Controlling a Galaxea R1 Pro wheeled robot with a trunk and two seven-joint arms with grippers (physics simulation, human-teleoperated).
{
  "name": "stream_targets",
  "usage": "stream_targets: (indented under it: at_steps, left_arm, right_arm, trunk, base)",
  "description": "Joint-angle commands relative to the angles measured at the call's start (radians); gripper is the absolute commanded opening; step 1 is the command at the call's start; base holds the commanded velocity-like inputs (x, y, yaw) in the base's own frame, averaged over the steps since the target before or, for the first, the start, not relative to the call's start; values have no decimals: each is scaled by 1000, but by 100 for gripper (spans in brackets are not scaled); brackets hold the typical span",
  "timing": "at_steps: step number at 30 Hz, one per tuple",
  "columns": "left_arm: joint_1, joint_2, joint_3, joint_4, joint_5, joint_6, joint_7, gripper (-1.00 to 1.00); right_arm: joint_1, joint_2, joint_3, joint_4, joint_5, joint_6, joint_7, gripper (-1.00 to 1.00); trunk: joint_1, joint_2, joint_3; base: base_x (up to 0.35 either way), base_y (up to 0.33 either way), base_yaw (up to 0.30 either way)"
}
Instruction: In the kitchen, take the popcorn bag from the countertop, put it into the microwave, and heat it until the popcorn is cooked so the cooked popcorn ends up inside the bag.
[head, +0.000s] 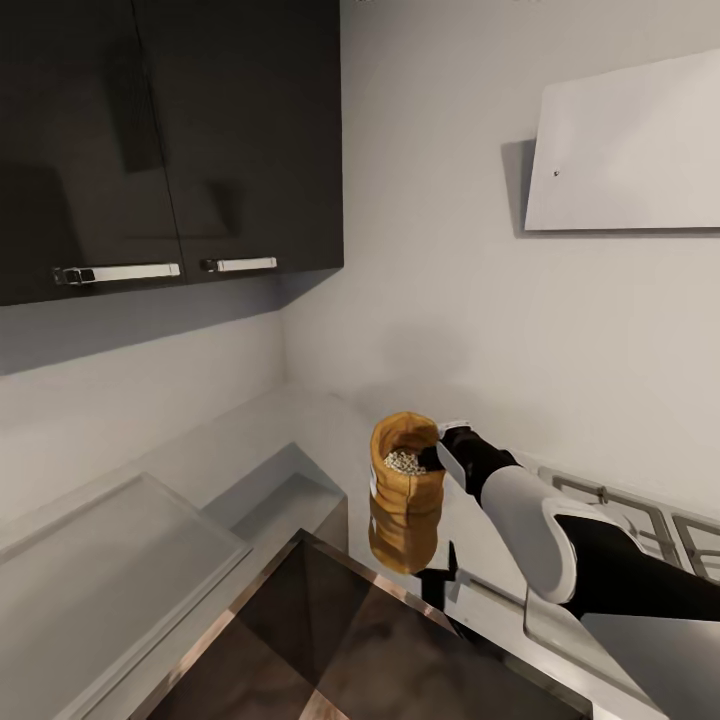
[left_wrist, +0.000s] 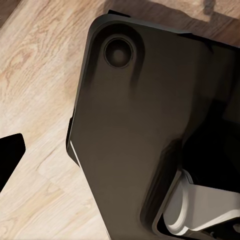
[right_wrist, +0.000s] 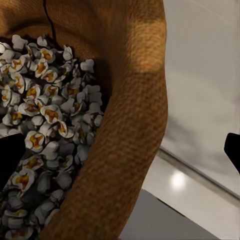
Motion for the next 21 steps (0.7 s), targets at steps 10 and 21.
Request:
stream_targets:
  at_steps: [10,21]
  left_arm:
    - [0,0,7,-2,1,-1,0,100]
    - [0,0,8,-2,1,-1,0,100]
  right_arm:
    - [-1,-1,-8,18,10,5,-2,-100]
    - [-1,2,-12,-28,12,69,-1,-100]
  trunk:
    - [0,-1,-1]
    - [0,-1,-1]
  base:
    - [0,0,0]
    - [0,0,0]
